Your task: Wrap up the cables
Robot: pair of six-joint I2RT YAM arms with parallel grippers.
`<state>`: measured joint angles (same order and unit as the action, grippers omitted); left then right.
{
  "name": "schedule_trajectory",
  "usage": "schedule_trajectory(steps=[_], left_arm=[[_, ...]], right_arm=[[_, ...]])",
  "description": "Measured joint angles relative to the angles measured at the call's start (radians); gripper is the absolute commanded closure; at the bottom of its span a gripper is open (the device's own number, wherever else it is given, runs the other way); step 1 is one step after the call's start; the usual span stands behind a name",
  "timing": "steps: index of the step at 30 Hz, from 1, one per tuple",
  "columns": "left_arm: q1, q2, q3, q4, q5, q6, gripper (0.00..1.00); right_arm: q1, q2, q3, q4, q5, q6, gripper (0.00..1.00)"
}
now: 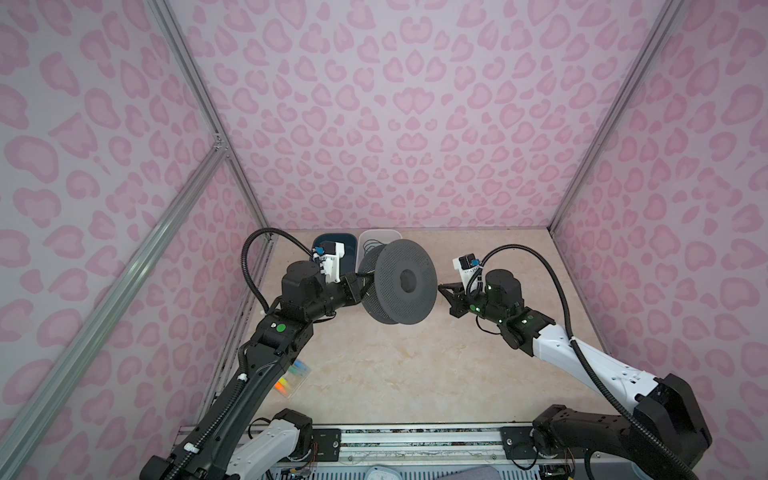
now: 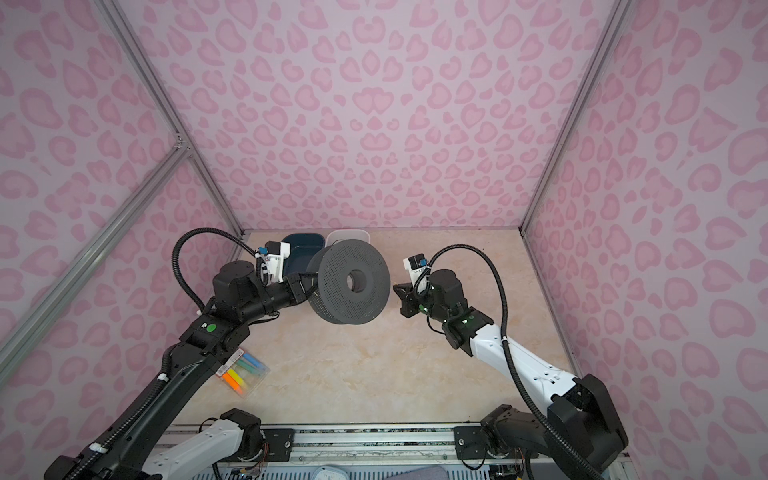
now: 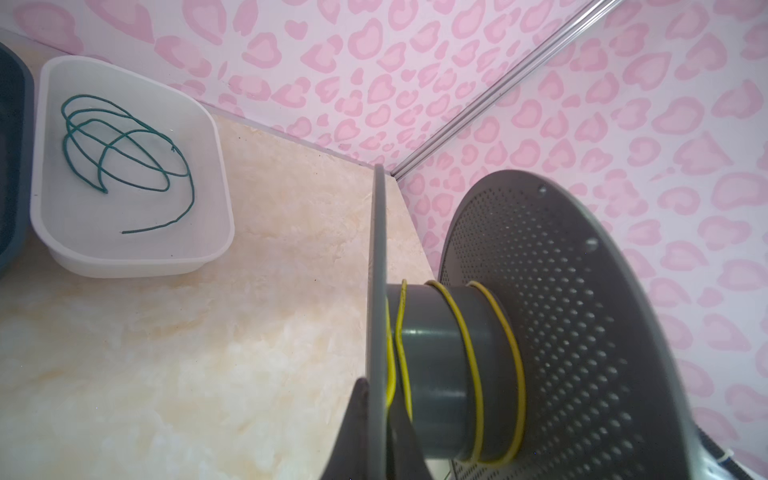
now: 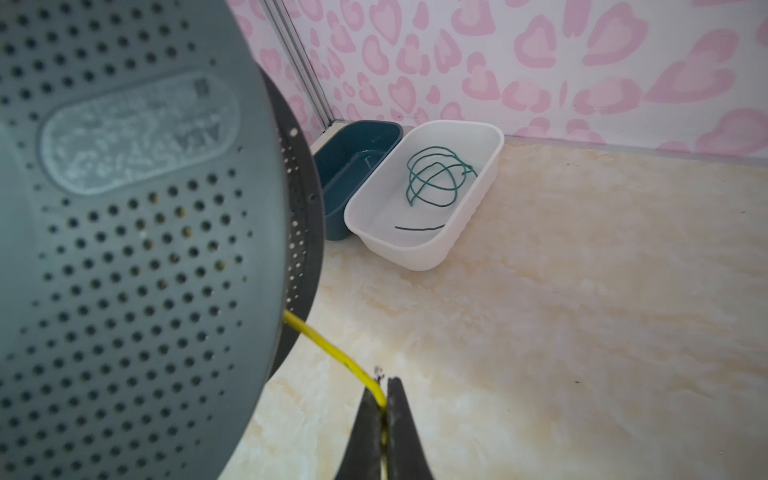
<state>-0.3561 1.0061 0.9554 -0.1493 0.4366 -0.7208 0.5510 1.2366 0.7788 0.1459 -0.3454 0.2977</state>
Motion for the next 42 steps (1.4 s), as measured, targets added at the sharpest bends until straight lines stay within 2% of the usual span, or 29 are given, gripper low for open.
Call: schedule_trajectory(steps=[8,21,32,42], left_arm=[[0.001,0.031,-0.003,0.128,-0.023,-0.1,0.96],[0.001,0.05,-0.031,0.252,-0.05,-0.145,0.96],[-0.024,0.061,-0.062,0.34,-0.075,-0.162,0.96],[-0.068,0.075,-0.089,0.44,-0.113,-0.173,0.96]], right_arm=[[0.012,-0.024,-0.06,0.179,-0.105,0.237,1.0],[0.08,0.052,-0.142,0.552,-0.178,0.607,1.0],[0.126,0.184,-0.194,0.955,-0.158,0.914,1.0],[0.185,0.323,-0.192,1.251,-0.027,1.104,1.0]])
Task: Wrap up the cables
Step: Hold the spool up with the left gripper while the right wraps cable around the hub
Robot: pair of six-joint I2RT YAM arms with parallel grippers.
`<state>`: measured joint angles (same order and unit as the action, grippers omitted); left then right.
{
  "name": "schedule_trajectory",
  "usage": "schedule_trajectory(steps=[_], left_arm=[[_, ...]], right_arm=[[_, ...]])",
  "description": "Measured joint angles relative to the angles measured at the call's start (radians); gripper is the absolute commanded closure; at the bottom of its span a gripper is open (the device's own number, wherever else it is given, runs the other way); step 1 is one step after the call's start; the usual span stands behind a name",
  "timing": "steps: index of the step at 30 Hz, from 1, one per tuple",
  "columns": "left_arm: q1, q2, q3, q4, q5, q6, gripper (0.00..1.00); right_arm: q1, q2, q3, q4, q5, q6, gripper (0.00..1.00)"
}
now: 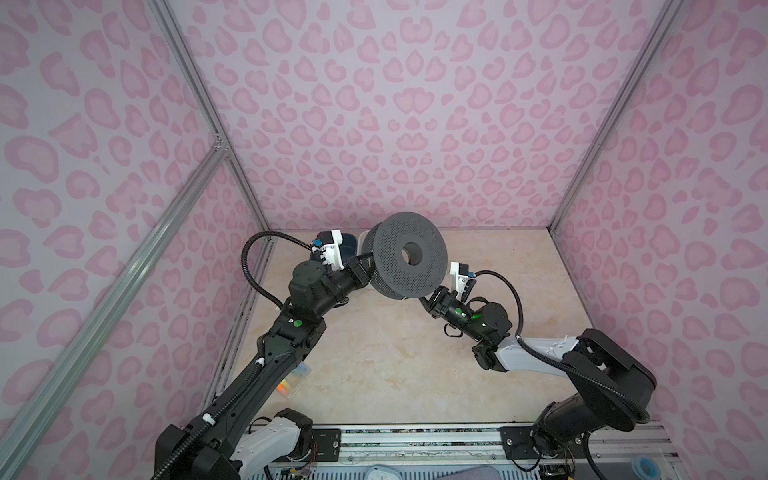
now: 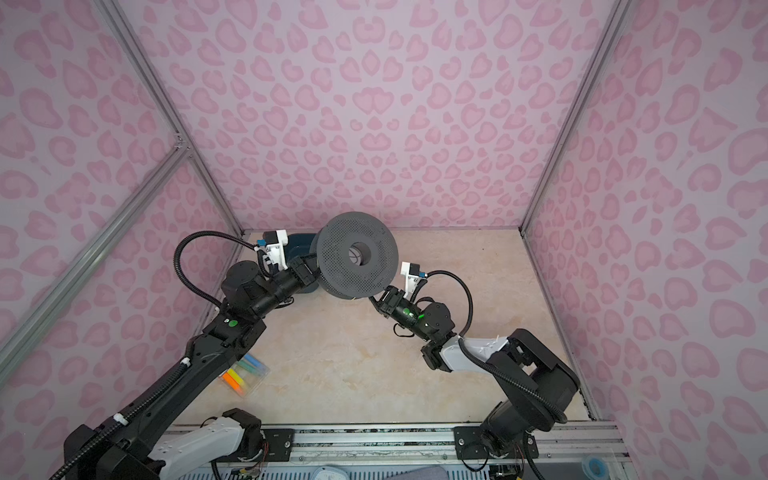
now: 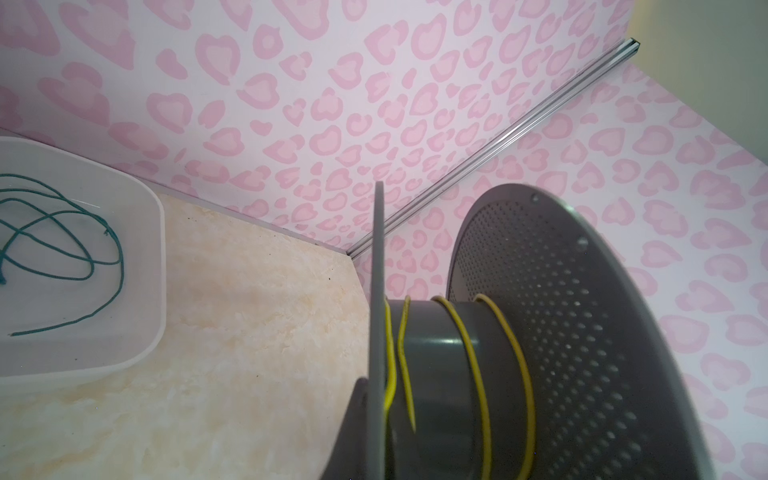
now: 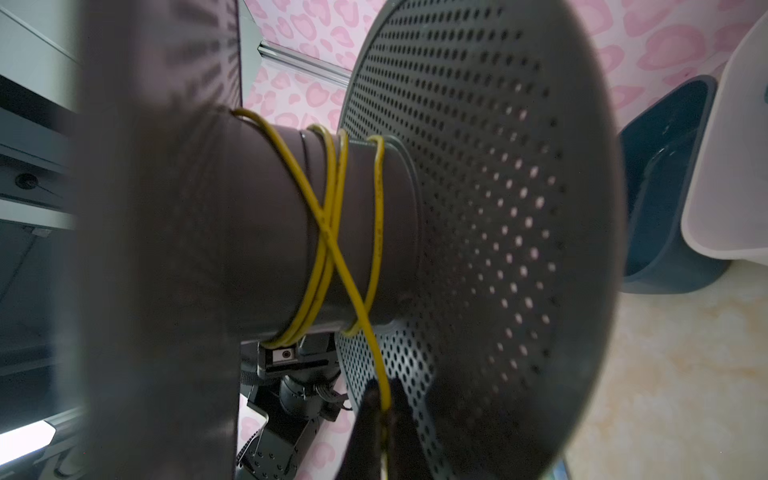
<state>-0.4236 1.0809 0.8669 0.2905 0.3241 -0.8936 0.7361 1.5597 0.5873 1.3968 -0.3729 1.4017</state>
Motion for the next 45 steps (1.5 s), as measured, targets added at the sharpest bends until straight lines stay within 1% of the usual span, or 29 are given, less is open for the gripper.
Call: schedule_trajectory(steps=[5,10,17,35,40,41,45], left_arm=[[-0.029,0.0,-0.026,0.08,-0.024,-0.021,0.96],[-0.053,0.002,-0.054,0.13,-0.048,-0.029,0.96],[-0.102,0.02,-0.058,0.19,-0.143,-0.029,0.96],[-0.229,0.003,-0.142,0.325,-0.368,-0.002,0.96],[-0.25,0.005,-0.144,0.323,-0.401,0.006,0.96],[-0.254,0.006,-0.145,0.317,-0.403,0.008,0.96],[-0.265,0.006,-0.15,0.309,-0.414,0.01,0.96]], right_arm=[[0.045,0.001,0.026,0.059,0.075,0.037,1.0],[0.096,0.011,0.037,0.079,0.164,0.065,1.0],[0.139,0.041,0.067,0.093,0.261,0.079,1.0],[0.146,0.044,0.055,0.124,0.329,0.079,1.0],[0.146,0.051,0.044,0.137,0.348,0.089,1.0],[0.146,0.052,0.038,0.143,0.352,0.094,0.99],[0.146,0.055,0.021,0.151,0.362,0.106,1.0]])
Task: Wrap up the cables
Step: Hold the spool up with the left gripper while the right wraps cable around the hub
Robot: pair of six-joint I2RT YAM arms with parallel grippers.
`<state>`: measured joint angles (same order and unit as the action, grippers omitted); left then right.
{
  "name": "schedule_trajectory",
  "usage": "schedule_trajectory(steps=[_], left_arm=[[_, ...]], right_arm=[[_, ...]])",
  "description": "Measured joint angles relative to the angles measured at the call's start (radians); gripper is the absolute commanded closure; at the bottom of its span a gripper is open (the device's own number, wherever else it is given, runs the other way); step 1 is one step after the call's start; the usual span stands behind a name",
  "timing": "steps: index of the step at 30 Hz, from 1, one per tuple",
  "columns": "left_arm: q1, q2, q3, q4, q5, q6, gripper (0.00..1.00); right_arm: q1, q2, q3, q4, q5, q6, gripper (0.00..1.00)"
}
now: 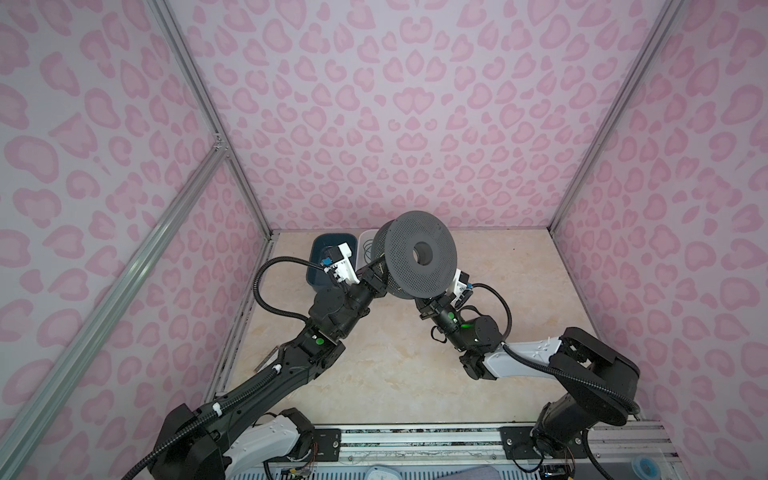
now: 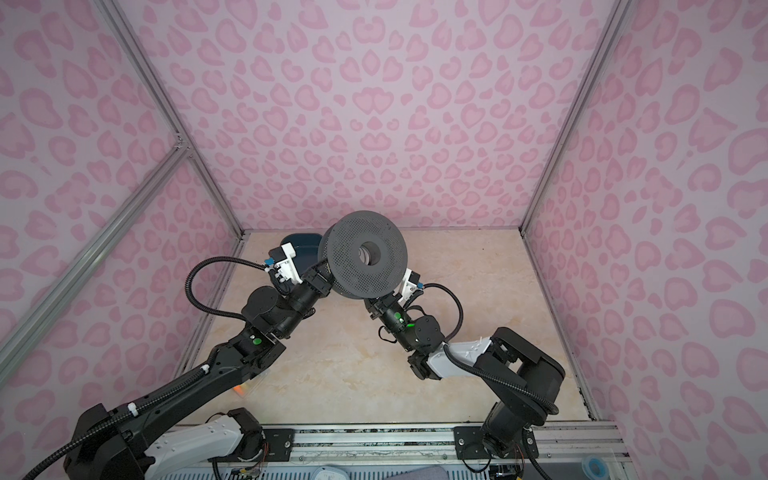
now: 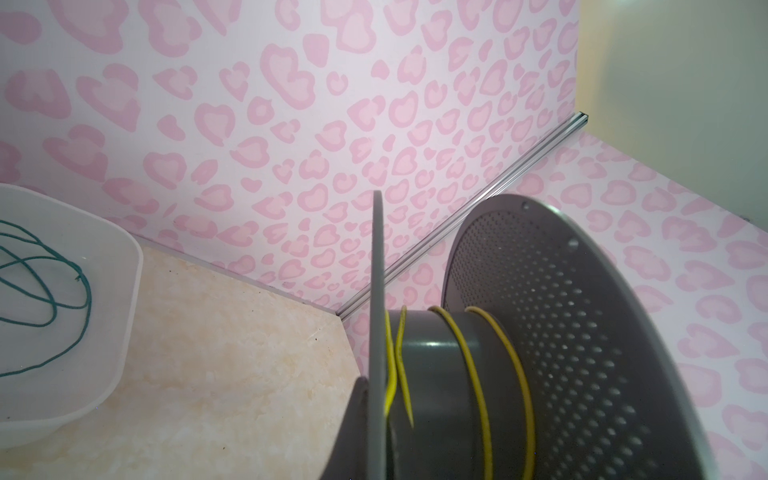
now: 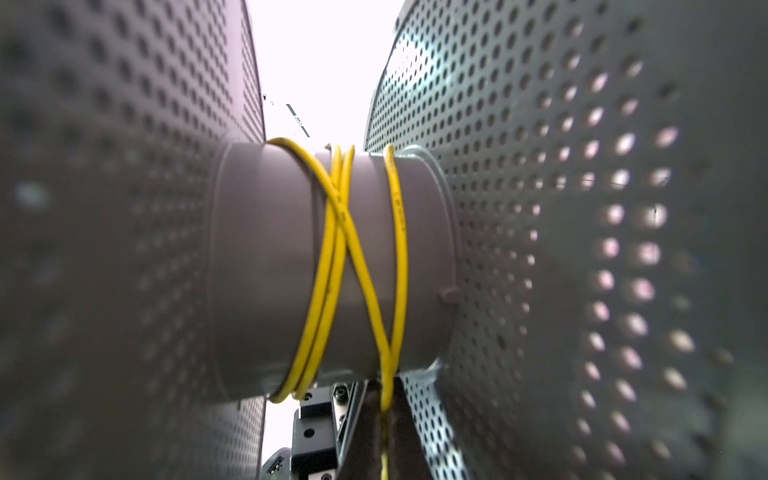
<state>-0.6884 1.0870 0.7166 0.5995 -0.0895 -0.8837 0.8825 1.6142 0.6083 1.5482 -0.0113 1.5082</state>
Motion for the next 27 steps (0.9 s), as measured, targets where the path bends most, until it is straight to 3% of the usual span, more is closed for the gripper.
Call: schedule_trajectory(steps=[5,12,22,27], left_arm=[[-0.006,-0.009,-0.002,-0.027,-0.025,0.003,0.96],[-0.017,-0.006,0.007,-0.121,-0.023,-0.01,0.96],[-0.015,-0.005,0.008,-0.186,0.015,-0.024,0.96],[0.021,-0.017,0.016,-0.2,-0.002,0.024,0.96]], right_arm=[[0.001,-0.008,-0.009,-0.028,-0.001,0.004,0.95],[0.006,-0.038,-0.062,-0.08,0.003,0.037,0.8],[0.006,-0.121,-0.144,-0.135,-0.011,0.068,0.7],[0.005,-0.201,-0.224,-0.322,-0.008,0.057,0.66]])
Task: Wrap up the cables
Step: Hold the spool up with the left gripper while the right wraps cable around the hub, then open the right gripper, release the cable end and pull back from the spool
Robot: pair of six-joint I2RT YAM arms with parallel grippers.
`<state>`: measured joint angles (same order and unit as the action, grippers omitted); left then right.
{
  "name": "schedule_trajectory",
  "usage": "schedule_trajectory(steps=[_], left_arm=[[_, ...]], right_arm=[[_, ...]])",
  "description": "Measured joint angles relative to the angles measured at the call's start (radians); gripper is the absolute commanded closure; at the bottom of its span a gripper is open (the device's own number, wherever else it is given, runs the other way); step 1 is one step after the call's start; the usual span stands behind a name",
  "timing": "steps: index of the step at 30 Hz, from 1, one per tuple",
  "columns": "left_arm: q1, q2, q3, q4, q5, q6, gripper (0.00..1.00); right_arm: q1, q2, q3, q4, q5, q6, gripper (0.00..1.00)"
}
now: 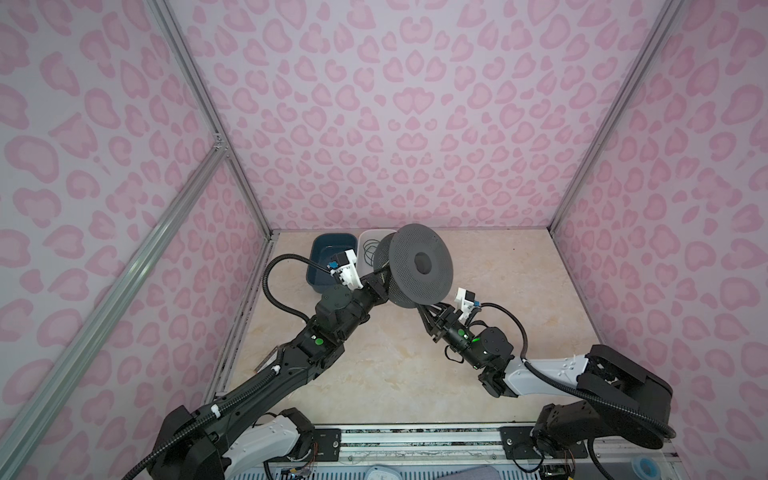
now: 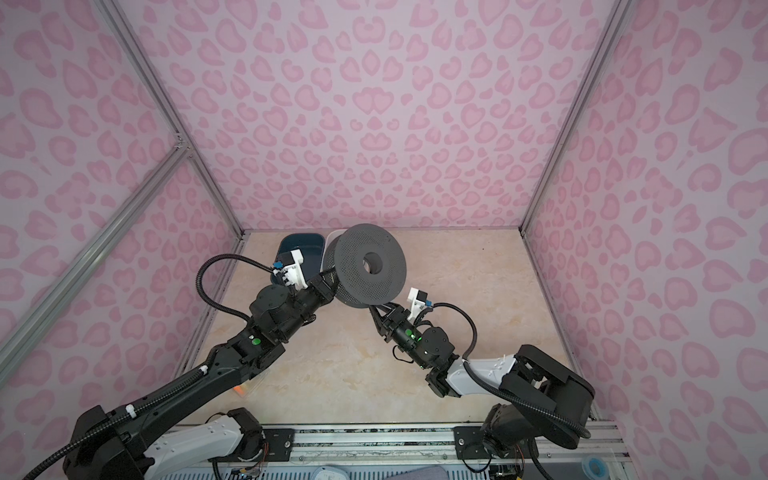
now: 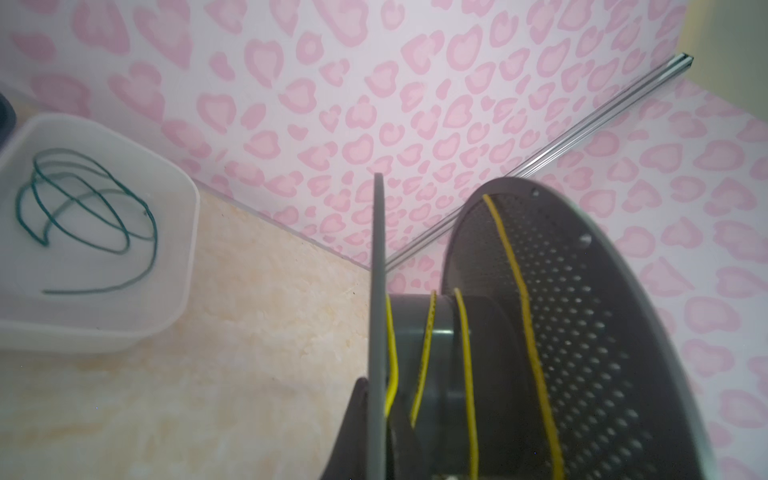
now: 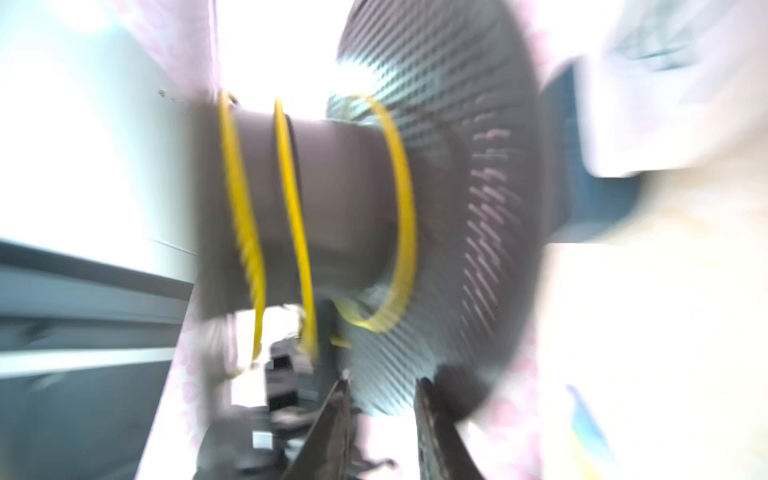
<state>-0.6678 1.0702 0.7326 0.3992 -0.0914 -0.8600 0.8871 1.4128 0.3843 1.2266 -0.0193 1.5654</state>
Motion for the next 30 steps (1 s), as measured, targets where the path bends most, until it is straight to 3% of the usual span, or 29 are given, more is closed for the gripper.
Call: schedule_trajectory(steps=[7,12,19,22,25,30], left_arm=[[0.072,-0.006,0.019,-0.026,0.056,0.027,0.96],[0.081,-0.005,0.068,-0.087,0.08,0.074,0.96],[0.089,0.006,0.13,-0.233,0.125,0.161,0.96],[0.086,-0.008,0.128,-0.295,0.169,0.191,0.96],[0.07,-0.036,0.128,-0.359,0.181,0.235,0.97],[-0.039,-0.011,0.219,-0.585,0.061,0.382,0.97]], right_arm=[[-0.002,-0.228,-0.043,-0.359,-0.005,-0.084,0.58],[-0.02,-0.438,-0.038,-0.691,0.058,-0.165,0.55],[-0.217,-0.679,0.006,-1.145,0.097,-0.375,0.5],[-0.319,-0.728,0.055,-1.264,0.081,-0.507,0.45],[-0.357,-0.76,0.099,-1.331,0.071,-0.65,0.38],[-0.364,-0.774,0.103,-1.327,0.068,-0.829,0.36]])
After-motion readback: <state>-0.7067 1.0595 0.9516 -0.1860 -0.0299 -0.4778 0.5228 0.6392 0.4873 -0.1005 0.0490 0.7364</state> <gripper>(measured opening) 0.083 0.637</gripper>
